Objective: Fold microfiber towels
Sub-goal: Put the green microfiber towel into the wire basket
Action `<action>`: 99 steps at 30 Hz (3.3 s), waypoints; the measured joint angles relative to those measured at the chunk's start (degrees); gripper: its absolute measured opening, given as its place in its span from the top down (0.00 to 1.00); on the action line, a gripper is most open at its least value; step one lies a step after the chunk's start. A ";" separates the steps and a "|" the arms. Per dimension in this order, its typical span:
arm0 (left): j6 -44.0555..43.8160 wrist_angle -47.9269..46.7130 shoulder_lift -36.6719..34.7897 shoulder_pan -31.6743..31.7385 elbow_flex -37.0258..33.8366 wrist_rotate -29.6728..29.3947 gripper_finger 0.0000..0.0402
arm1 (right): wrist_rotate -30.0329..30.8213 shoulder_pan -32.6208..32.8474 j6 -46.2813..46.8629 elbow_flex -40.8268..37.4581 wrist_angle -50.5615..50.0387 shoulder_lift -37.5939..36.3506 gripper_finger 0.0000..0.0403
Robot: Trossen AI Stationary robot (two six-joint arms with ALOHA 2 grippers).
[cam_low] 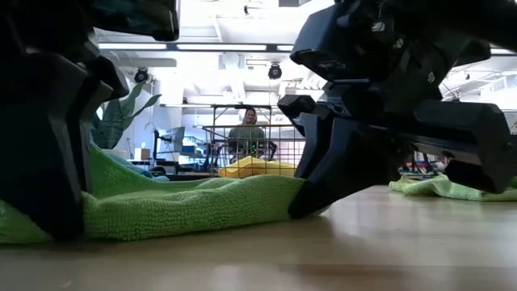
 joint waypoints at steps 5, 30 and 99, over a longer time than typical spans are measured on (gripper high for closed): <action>3.43 -4.32 0.08 0.09 2.81 2.09 0.97 | 1.65 1.07 1.47 2.11 -3.67 -0.75 0.99; 33.05 -42.90 -1.70 11.05 25.49 -28.53 1.00 | 20.14 -8.67 6.11 24.63 -58.76 -9.45 1.00; 97.71 -3.22 -3.35 73.89 25.27 18.06 1.00 | -3.96 -59.98 -31.56 18.76 -33.82 -16.85 1.00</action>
